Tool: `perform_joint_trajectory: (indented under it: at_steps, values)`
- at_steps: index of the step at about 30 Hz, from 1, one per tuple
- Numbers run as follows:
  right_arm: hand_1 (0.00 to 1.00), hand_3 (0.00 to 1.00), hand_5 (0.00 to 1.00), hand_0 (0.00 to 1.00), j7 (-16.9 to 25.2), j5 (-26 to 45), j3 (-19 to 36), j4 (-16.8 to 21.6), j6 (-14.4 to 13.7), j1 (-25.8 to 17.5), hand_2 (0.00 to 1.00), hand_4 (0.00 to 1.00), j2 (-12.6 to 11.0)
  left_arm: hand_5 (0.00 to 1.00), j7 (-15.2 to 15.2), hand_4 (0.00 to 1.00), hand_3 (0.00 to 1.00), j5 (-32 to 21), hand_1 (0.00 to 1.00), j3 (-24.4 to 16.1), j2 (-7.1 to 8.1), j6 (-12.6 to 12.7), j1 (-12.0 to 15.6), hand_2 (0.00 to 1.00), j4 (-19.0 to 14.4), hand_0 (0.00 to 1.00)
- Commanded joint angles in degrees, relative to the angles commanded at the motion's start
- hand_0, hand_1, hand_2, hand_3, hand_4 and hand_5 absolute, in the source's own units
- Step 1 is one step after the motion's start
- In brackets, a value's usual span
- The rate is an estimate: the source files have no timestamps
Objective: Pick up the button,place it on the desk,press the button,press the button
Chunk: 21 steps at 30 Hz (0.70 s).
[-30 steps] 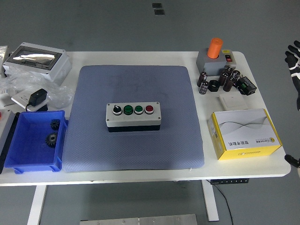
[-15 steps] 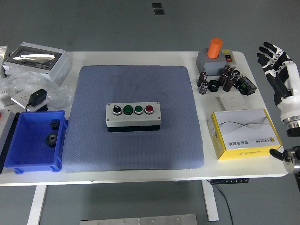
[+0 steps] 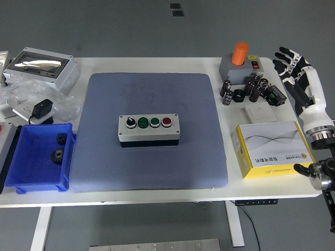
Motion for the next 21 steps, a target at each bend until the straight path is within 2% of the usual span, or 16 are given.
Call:
perform_joint_trajectory:
  at_steps: [21]
  values:
    - [0.794, 0.808, 0.602, 0.816, 0.53, 8.14, -2.51, -1.53, 4.87, -0.15, 0.801, 0.851, 2.37, 0.496, 0.36, 0.659, 0.718, -0.17, 0.661, -1.33, -2.09, 0.69, 0.64, 0.643, 0.0, 0.657]
